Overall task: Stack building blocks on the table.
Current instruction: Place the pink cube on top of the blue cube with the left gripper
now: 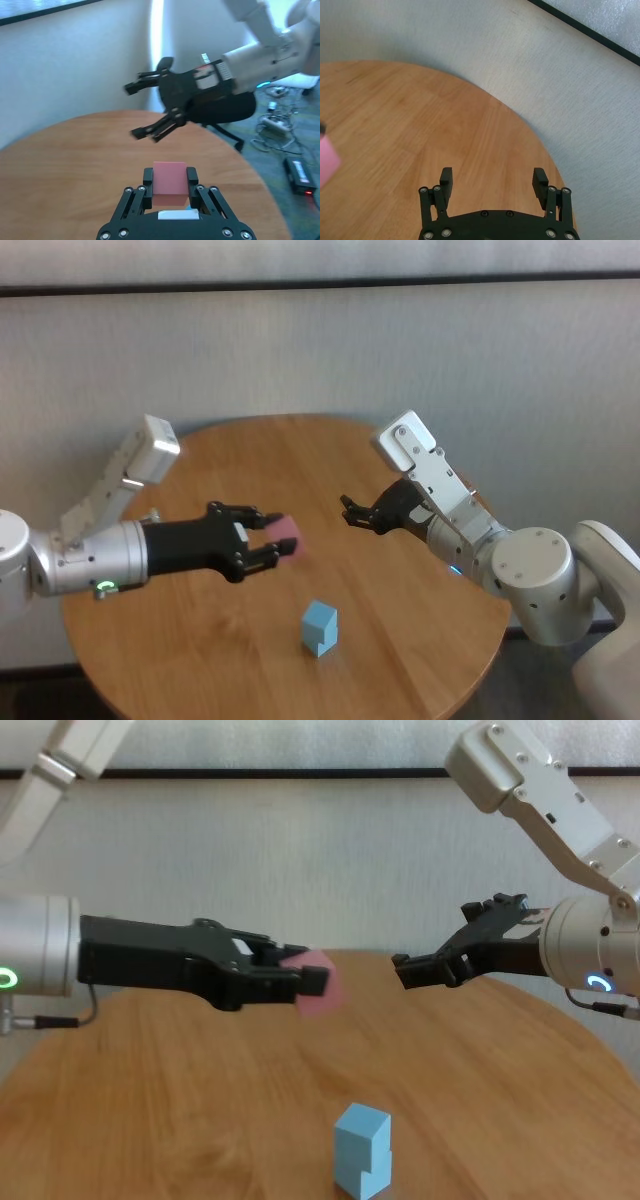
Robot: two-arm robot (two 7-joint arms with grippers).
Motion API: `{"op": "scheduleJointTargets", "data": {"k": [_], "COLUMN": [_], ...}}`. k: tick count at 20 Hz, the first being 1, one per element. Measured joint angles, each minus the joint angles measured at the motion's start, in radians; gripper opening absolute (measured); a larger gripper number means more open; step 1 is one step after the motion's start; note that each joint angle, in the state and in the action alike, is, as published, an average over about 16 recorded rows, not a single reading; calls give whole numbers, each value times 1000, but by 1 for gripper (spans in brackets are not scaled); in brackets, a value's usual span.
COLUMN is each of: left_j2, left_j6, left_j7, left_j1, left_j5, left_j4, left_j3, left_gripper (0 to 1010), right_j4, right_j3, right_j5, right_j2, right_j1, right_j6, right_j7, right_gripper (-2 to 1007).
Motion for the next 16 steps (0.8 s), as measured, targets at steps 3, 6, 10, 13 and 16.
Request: {"op": "scheduleJointTargets", "data": {"k": [3,6,10,13,16], "left_j2": [2,3,6,6,5], "left_j6": [8,15,22,25,26], "left_j7": [-16,-31,-48,-59,-67], "left_j1": [6,11,9,3,-8], "left_j5": [-10,-17,-18,-15,-8], "left_j4": [-25,-42,-52,-49,-37], "left_j3": [18,37,64,84,104], "left_gripper": [407,407,407,407,407], "right_j4": [0,0,0,0,0], "right_j3": [0,0,0,0,0], "right_j5": [0,0,0,0,0], "right_j2": [0,0,0,0,0], "right_j1": [0,0,0,0,0], "right_j6": [0,0,0,0,0], "right_j7": [0,0,0,0,0], "right_gripper": [1005,1005,1005,1005,1005]}}
